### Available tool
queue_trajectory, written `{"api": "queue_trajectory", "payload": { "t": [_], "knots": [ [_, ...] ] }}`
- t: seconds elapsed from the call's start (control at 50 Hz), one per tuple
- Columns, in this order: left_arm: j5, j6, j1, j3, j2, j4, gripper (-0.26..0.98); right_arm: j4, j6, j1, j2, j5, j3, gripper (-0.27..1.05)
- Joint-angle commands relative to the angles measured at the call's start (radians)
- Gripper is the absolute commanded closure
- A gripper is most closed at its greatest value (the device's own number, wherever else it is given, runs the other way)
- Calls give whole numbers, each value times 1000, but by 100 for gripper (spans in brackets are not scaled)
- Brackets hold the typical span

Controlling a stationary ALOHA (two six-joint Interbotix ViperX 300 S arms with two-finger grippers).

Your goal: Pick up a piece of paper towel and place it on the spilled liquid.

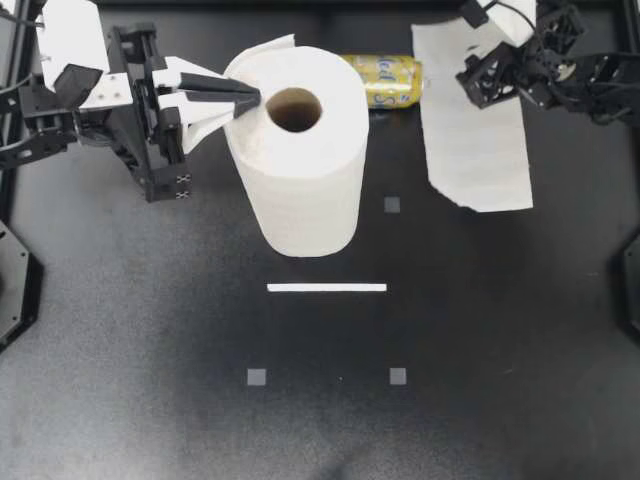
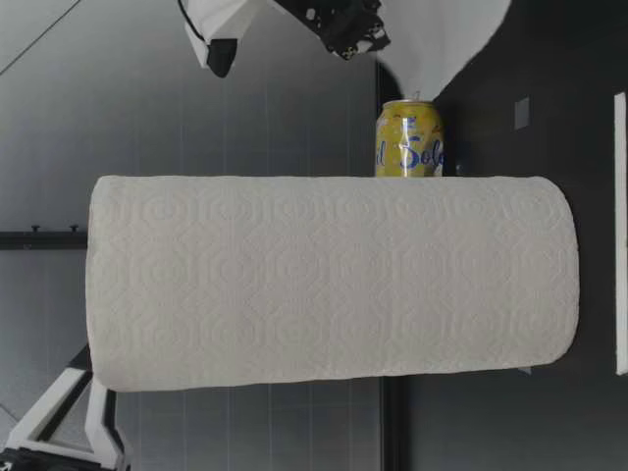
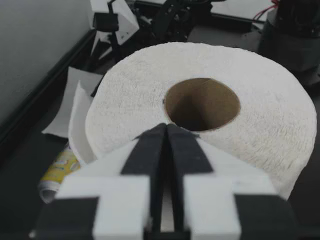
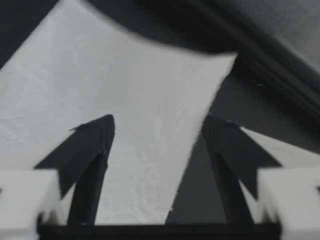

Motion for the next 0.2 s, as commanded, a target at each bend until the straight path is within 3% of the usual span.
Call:
{"api": "queue_trajectory", "payload": {
  "t": [0.0, 0.18],
  "knots": [
    [-11, 3, -2, -8, -11, 5, 61, 0, 0, -8, -23, 23, -23, 10],
    [-52, 3, -9, -9, -20, 15, 61, 0, -8, -8, -64, 48, -35, 10]
  ]
}}
